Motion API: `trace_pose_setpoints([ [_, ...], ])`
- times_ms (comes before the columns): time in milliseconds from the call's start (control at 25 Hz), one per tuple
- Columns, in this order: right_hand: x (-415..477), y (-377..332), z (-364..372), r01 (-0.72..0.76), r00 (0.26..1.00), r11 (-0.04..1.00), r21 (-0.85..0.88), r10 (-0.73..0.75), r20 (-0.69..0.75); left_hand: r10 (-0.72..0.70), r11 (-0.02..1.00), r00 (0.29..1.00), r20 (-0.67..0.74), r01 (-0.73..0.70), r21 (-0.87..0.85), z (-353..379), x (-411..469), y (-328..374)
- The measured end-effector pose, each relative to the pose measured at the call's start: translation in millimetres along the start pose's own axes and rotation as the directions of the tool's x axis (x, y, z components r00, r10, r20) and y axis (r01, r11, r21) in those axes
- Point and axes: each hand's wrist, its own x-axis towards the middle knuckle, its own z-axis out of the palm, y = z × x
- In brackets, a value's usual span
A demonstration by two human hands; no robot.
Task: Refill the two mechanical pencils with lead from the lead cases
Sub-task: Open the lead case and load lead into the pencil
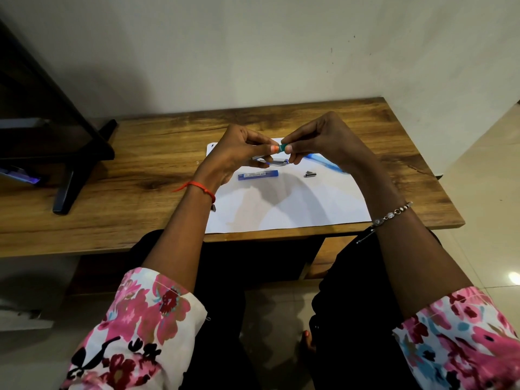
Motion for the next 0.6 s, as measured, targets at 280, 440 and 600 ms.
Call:
trace_pose_setpoints([
  [280, -5, 3, 2, -0.238, 0.915, 0.892, -0.384, 0.338, 0.221, -0.010, 0.996, 0.997, -0.076, 0.017, 0.091, -7, 9, -8],
  [440, -1, 7, -1, -0.263, 0.965, 0.937, -0.230, 0.252, -0.077, 0.029, 0.996, 0.998, -0.053, -0.024, 0.091, -2, 9, -9],
  [600, 1, 10, 5, -0.294, 0.923, 0.923, 0.247, 0.341, -0.178, 0.063, 0.997, 0.998, -0.018, -0.062, 0.050, 4, 9, -7],
])
